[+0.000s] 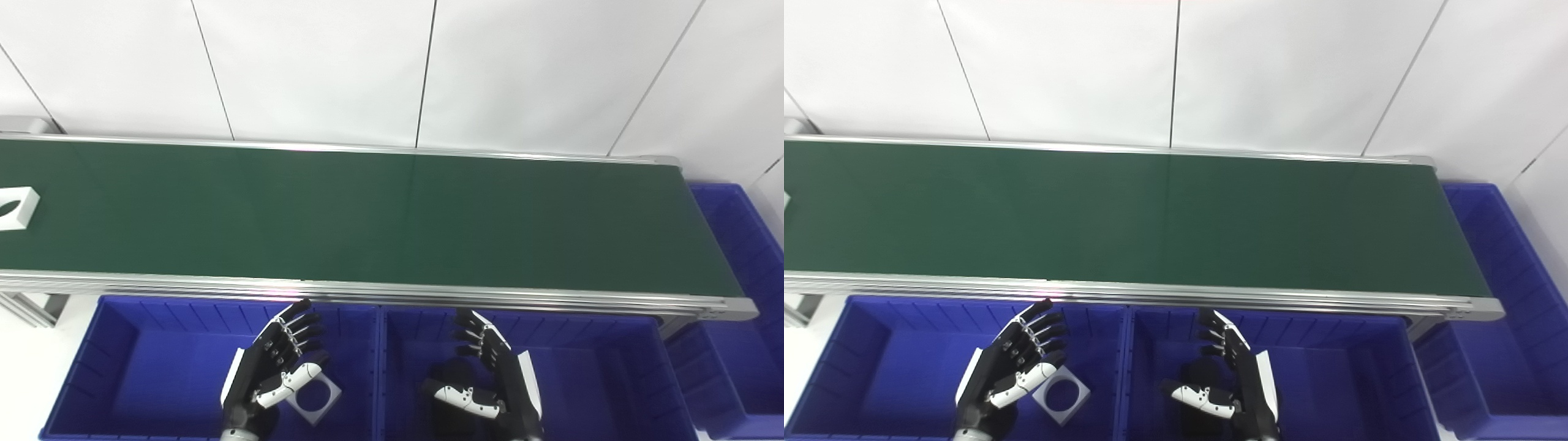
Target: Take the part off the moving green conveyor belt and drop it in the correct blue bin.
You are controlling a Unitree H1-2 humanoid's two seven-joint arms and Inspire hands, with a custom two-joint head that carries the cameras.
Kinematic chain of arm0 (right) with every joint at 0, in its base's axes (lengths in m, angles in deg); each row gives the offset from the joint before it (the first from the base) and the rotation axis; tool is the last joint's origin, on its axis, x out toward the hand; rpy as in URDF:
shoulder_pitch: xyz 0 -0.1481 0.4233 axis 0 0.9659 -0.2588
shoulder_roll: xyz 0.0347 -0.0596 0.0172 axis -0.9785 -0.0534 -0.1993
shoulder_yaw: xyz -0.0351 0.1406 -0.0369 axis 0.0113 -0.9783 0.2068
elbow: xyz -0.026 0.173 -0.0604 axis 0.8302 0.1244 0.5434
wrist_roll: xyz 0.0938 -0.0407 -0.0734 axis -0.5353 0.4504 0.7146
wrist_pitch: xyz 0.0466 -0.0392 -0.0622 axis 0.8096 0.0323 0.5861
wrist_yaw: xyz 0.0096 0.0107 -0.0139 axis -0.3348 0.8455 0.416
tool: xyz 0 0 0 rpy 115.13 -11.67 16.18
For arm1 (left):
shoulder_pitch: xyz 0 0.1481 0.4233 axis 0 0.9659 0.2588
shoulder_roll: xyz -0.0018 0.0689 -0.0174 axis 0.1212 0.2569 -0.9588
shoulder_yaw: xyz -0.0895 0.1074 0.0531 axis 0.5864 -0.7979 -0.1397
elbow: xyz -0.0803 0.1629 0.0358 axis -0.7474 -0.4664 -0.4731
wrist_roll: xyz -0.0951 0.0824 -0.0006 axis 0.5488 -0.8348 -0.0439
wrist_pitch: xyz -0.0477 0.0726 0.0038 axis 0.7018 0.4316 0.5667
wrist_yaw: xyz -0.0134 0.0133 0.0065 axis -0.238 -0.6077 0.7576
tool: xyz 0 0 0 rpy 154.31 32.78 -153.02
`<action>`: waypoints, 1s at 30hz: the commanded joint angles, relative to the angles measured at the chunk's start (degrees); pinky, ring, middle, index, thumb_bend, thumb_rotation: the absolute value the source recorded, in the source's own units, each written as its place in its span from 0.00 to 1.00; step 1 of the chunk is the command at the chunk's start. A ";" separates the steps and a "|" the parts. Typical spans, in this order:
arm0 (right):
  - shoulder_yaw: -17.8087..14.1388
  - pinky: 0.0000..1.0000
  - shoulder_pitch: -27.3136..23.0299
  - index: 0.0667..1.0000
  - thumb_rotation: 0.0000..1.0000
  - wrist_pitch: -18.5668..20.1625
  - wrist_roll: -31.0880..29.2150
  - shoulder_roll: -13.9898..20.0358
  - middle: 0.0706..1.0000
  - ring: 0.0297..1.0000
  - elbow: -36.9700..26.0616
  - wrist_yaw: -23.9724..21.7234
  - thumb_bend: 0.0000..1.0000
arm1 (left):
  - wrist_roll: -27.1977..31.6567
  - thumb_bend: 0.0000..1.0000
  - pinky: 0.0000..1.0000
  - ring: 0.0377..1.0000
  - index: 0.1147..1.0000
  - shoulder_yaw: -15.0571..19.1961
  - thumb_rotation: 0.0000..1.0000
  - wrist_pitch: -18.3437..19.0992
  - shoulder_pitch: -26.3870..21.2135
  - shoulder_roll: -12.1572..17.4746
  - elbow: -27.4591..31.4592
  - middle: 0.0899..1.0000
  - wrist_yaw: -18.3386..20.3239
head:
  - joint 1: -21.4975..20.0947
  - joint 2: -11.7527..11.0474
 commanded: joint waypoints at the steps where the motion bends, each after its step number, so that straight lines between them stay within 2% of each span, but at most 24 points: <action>1: 0.13 0.64 -0.40 0.80 0.11 -2.56 -0.30 -0.22 0.78 0.73 -1.54 0.01 0.69 | 0.34 0.54 0.69 0.71 0.78 -0.06 0.00 -1.53 -0.46 -0.49 1.75 0.73 0.05 | 0.05 0.02; 19: 0.00 0.63 -0.25 0.80 0.10 -2.56 -0.28 -0.12 0.78 0.72 -1.82 0.06 0.69 | 0.17 0.54 0.70 0.72 0.79 0.09 0.00 -1.66 -0.36 -0.69 1.01 0.73 -0.26 | 0.41 -0.30; 23: -0.05 0.64 -0.18 0.80 0.10 -2.57 -0.67 0.19 0.78 0.72 -1.54 -0.05 0.69 | -0.13 0.55 0.69 0.72 0.78 -0.06 0.00 -2.52 -0.22 -0.99 0.21 0.73 -0.28 | 3.92 -1.80; 24: -0.11 0.64 -0.12 0.80 0.10 -2.57 -0.81 0.42 0.78 0.73 -1.42 -0.20 0.68 | -0.16 0.55 0.69 0.72 0.79 -0.16 0.00 -2.96 -0.19 -1.16 -0.17 0.73 -0.20 | 6.71 -2.83; 25: -0.09 0.64 -0.11 0.80 0.10 -2.57 -1.05 0.65 0.78 0.73 -1.29 -0.33 0.68 | -0.28 0.55 0.69 0.72 0.79 -0.20 0.00 -3.47 -0.18 -1.32 -0.54 0.74 -0.21 | 6.71 -2.83; 26: -0.11 0.65 -0.08 0.80 0.10 -2.57 -1.41 0.95 0.78 0.73 -1.02 -0.43 0.67 | -0.56 0.56 0.68 0.72 0.78 -0.29 0.00 -4.16 -0.20 -1.58 -1.17 0.74 -0.32 | 9.78 -4.35; 27: -0.19 0.65 0.00 0.80 0.10 -2.58 -1.80 1.15 0.78 0.73 -0.74 -0.52 0.67 | -0.79 0.57 0.68 0.71 0.78 -0.36 0.00 -4.80 -0.25 -1.79 -1.77 0.73 -0.37 | 10.33 -4.64; 28: -0.31 0.65 0.03 0.80 0.10 -2.58 -2.35 1.43 0.78 0.73 -0.34 -0.70 0.67 | -1.04 0.58 0.67 0.71 0.78 -0.49 0.00 -5.50 -0.34 -2.10 -2.58 0.73 -0.44 | 13.53 -6.43; 29: -0.39 0.66 0.04 0.80 0.10 -2.58 -2.72 1.62 0.78 0.74 -0.08 -0.81 0.67 | -1.19 0.59 0.67 0.70 0.78 -0.60 0.00 -6.02 -0.41 -2.30 -3.15 0.73 -0.48 | 13.53 -6.43; 30: -0.35 0.66 -0.03 0.80 0.11 -2.58 -3.14 2.04 0.79 0.74 0.30 -0.88 0.67 | -1.44 0.59 0.67 0.70 0.78 -0.68 0.00 -6.82 -0.54 -2.66 -4.01 0.73 -0.63 | 16.44 -7.96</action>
